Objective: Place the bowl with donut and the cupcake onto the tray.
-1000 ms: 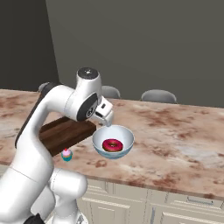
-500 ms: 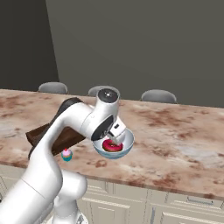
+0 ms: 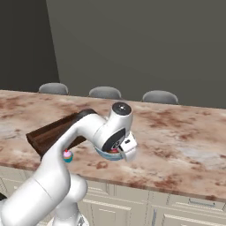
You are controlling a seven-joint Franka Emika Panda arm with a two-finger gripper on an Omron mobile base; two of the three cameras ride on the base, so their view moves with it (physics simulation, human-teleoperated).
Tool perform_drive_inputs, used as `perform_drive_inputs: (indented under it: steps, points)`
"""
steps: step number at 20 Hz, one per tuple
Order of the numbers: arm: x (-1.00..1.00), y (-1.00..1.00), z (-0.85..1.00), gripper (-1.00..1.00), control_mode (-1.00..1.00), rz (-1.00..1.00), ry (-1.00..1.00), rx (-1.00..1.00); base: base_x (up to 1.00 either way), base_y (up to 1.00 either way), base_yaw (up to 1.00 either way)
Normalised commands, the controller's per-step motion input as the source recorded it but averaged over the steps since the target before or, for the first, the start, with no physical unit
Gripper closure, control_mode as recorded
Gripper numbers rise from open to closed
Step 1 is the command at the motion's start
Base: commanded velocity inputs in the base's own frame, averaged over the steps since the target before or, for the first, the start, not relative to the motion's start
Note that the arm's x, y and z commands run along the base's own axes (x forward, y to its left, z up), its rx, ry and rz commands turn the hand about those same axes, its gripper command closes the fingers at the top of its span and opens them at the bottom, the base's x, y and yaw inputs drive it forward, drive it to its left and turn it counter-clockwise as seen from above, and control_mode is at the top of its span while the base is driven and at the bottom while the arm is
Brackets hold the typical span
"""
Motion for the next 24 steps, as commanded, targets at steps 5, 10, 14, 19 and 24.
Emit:
perform_drive_inputs:
  steps: [5,10,14,19,24]
  points:
    - [0.03,-0.18,-0.51,-1.0,-1.0,-0.13,0.13,0.07,0.0,0.0,0.0]
    - [0.18,-0.09,-0.37,-1.0,-1.0,-0.07,0.01,0.2,0.0,0.0,0.0]
    - [0.24,-0.05,-0.19,-1.0,-1.0,-0.05,-0.02,0.2,0.0,0.0,0.0]
    - [0.25,-0.01,-0.14,-1.0,-1.0,-0.05,-0.01,0.15,0.0,0.0,0.0]
    - [0.29,0.0,-0.23,-1.0,-1.0,-0.04,-0.02,0.1,0.0,0.0,0.0]
